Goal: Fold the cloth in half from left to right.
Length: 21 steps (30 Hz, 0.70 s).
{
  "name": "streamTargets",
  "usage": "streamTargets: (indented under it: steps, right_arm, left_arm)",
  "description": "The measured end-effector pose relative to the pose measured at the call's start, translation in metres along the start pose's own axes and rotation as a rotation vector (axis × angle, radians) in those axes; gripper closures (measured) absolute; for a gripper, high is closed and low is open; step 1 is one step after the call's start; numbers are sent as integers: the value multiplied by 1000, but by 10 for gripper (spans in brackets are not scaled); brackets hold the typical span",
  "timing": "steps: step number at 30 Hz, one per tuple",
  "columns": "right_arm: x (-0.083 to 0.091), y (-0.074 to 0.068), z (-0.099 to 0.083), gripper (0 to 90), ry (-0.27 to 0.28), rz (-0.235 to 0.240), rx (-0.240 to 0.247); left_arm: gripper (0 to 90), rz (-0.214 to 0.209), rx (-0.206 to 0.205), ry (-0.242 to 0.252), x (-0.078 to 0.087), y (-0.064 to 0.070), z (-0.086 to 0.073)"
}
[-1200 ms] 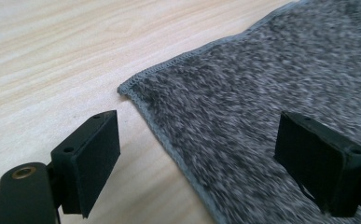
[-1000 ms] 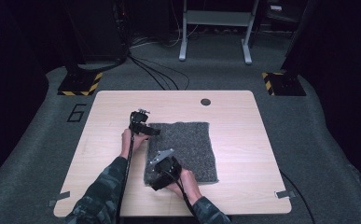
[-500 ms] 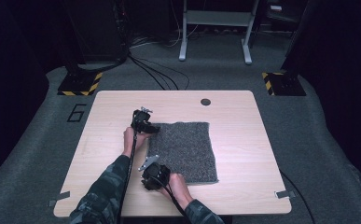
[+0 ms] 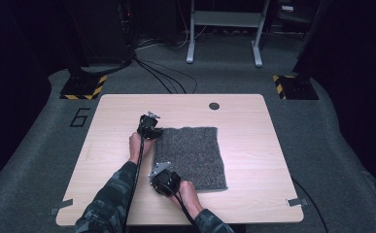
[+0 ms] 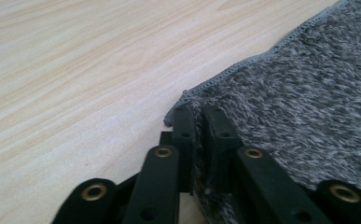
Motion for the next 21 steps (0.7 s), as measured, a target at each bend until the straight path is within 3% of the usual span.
streamTargets:
  steps: [4, 8, 13, 21]
  right_arm:
    - [1, 1, -1, 866, 38, -3, -6]
    - [5, -1, -3, 868, 39, 11, -21]
    - [20, -4, 5, 870, 88, 23, -34]
    - [32, -5, 8, 870, 104, 20, -38]
  left_arm:
    - [867, 9, -3, -5, 0, 1, 1]
    - [869, 4, 8, -7, 2, 3, 1]
    - [869, 5, -10, -10, 10, 6, 6]
    - [869, 12, -9, -12, 18, 5, 9]
Point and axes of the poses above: each handheld gripper's, and its own axes: x roughly backward along the jaws, z roughly out of its top, y roughly to its right, the point moved 10 cm from there along -x, roughly forward along the jaws, and after that the axes turned 1 degree about x, right-handed, at the moved point
